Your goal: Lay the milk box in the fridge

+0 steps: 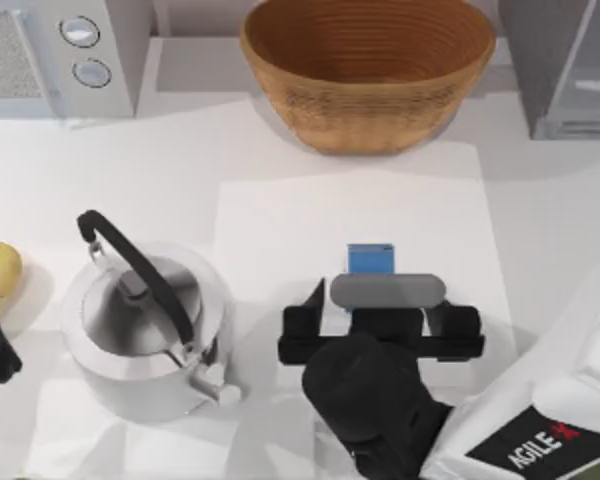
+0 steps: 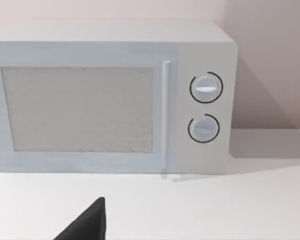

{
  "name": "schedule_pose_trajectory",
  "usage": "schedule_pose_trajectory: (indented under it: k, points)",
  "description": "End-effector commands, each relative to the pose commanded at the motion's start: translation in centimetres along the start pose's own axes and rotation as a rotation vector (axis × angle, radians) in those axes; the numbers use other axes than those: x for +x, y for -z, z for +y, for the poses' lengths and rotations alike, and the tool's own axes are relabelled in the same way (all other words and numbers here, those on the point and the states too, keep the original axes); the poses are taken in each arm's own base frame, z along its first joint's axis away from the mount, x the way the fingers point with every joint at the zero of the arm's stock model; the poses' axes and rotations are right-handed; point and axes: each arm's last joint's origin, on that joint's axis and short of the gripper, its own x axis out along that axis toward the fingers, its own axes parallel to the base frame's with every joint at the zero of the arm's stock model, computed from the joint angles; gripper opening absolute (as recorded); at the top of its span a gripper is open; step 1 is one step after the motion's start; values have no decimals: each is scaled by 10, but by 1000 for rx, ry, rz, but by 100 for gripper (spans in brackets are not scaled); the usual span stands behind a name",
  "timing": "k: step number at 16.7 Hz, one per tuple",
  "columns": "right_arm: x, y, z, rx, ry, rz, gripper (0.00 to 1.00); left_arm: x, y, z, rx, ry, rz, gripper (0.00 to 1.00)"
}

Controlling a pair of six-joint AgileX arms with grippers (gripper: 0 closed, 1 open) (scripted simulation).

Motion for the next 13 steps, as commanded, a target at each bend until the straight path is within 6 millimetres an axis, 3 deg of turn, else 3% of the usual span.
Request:
schedule_pose_trajectory:
  k: [4, 10, 13]
  points:
    - [8, -2, -5, 6, -4, -5, 100, 0, 0, 0, 0, 0, 0, 100]
    - [45, -2, 1, 4, -4, -5, 100, 0, 0, 0, 0, 0, 0, 100]
    - [49, 0, 2, 2, -4, -3, 100, 0, 0, 0, 0, 0, 0, 100]
